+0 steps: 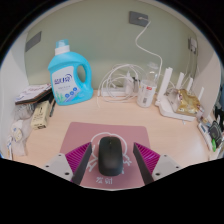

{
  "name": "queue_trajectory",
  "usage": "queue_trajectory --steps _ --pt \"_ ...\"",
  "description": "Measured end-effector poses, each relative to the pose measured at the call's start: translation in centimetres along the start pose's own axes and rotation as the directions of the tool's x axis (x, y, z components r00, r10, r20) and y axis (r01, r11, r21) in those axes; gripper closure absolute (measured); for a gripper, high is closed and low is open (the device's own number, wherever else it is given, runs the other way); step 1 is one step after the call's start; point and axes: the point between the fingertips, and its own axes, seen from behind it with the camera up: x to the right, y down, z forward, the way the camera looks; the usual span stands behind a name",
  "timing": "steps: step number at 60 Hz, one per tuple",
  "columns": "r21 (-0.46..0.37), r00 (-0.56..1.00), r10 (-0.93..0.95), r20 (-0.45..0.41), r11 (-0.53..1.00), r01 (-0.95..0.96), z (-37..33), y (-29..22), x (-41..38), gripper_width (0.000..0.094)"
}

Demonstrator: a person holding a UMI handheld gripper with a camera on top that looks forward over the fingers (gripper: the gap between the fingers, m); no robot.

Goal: Arrange mouse

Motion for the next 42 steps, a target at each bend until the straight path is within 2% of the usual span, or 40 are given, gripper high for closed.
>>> queue_trajectory --steps 17,32,42 --pt "0.09 0.998 -0.002 -0.065 0.996 0.008 -10.5 -1.8 -0.5 0.0089" --pt "0.13 0.993 -0.017 -0.118 0.991 0.032 -20.4 0.9 -1.3 0.0087" --pt "0.137 0.994 -0.014 -0.11 0.99 0.029 -24.8 3.4 -2.3 0.0088"
